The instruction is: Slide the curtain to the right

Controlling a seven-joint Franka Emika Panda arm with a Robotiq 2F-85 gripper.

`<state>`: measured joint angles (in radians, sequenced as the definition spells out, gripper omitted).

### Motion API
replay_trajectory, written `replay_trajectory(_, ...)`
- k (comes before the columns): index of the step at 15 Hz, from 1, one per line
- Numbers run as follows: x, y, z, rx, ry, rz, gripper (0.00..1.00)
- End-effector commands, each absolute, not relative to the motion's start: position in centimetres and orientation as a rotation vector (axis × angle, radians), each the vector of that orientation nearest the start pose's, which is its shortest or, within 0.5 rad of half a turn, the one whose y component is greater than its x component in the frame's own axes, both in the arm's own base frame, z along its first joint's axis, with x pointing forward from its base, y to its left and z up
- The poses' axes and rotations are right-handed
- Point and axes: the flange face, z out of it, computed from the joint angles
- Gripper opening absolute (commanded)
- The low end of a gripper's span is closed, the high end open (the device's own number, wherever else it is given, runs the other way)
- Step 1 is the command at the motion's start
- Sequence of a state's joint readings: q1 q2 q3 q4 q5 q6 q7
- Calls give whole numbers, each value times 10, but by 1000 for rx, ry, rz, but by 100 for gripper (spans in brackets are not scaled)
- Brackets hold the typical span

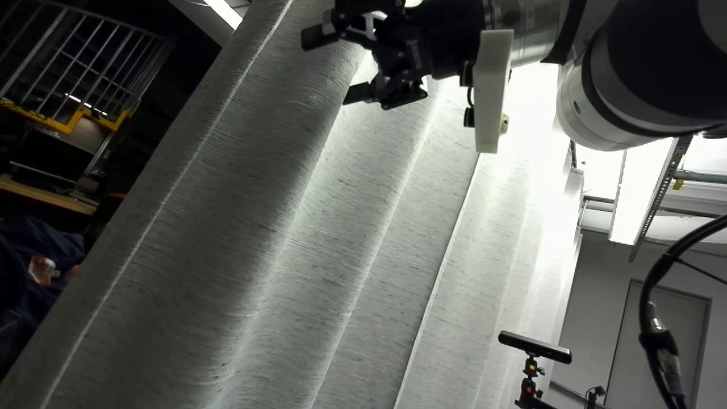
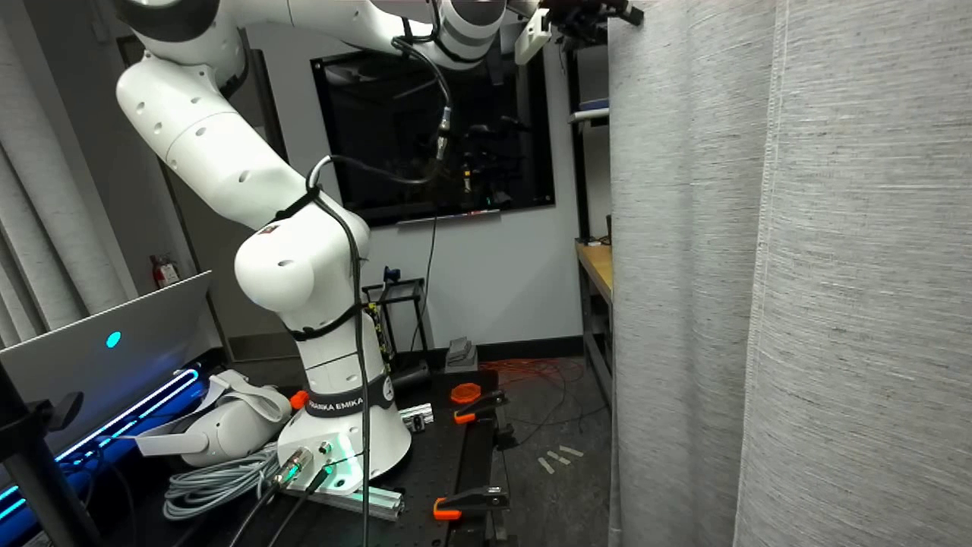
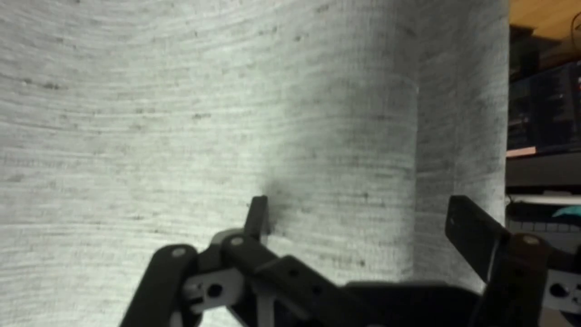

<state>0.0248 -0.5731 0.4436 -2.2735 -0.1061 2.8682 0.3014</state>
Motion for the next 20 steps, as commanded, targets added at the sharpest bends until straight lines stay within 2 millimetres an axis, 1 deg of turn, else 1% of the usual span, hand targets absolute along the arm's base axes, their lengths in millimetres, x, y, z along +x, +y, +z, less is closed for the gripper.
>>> replay_trajectory(1,380,260,711,-2431,-307,-1780,100)
replay_trajectory(4,394,258,721,-2405,-228,-1832,100)
replay_trajectory(5,401,257,722,-2411,-218,-1834,82)
replay_trajectory(8,416,259,719,-2438,-250,-1803,58)
replay_trajectory(10,426,263,715,-2448,-277,-1737,42)
replay_trajectory(11,430,266,714,-2449,-282,-1715,35)
replay_trajectory(12,435,266,713,-2449,-288,-1701,26)
replay_trajectory(14,444,268,712,-2447,-300,-1654,13)
replay_trajectory(15,449,267,713,-2447,-298,-1637,4)
replay_trajectory(16,454,264,714,-2448,-294,-1618,1)
replay_trajectory(18,465,250,721,-2454,-261,-1609,0)
replay_trajectory(20,476,225,729,-2473,-198,-1602,0)
